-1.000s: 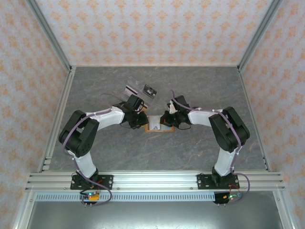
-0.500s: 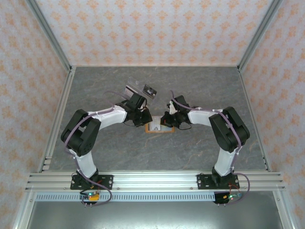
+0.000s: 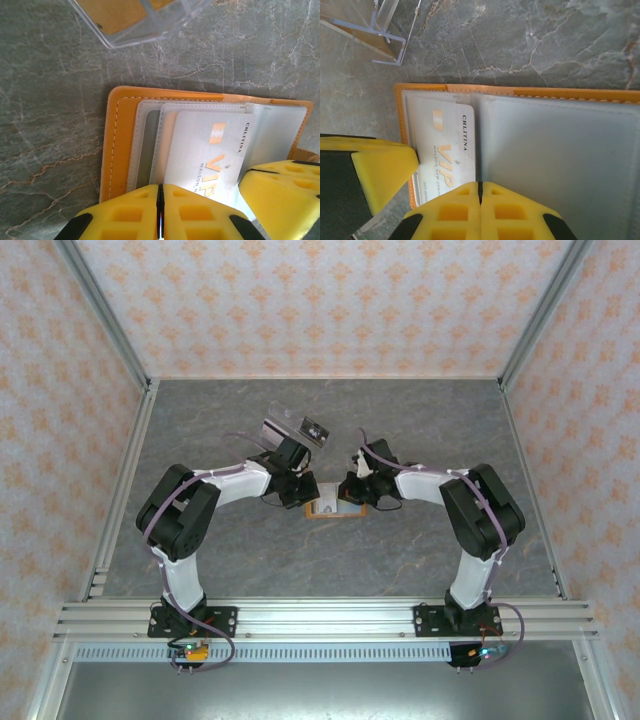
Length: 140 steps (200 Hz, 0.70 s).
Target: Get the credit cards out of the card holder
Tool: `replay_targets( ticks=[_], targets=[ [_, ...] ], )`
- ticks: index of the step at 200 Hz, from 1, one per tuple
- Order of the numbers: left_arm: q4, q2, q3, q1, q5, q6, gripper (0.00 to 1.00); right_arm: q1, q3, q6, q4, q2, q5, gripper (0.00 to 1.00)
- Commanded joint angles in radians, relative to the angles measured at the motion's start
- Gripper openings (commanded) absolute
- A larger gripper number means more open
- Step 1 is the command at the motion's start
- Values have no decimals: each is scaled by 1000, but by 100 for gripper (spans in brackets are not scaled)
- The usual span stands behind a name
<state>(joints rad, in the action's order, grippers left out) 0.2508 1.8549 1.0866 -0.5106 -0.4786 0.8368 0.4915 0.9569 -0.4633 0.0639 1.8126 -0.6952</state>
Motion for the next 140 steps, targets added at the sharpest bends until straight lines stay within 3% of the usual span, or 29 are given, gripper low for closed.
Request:
replay_targets(
  ticks=[1,15,28,93,140],
  targets=[
    [54,29,19,-4,44,-15,11,-5,-7,-24,-48,-16,-33,9],
    [53,30,14,-3,43,-13,10,-4,1,-33,-47,-2,-51,21],
    [54,30,12,-4,42,-13,10,-5,10,-33,-40,12,-54,23],
    [51,28,8,-4,38,-10,10,-4,35,-27,-15,49,-72,23],
    [44,27,1,-3,32,-5,10,-5,46,-32,-31,65,-103,16]
  ],
)
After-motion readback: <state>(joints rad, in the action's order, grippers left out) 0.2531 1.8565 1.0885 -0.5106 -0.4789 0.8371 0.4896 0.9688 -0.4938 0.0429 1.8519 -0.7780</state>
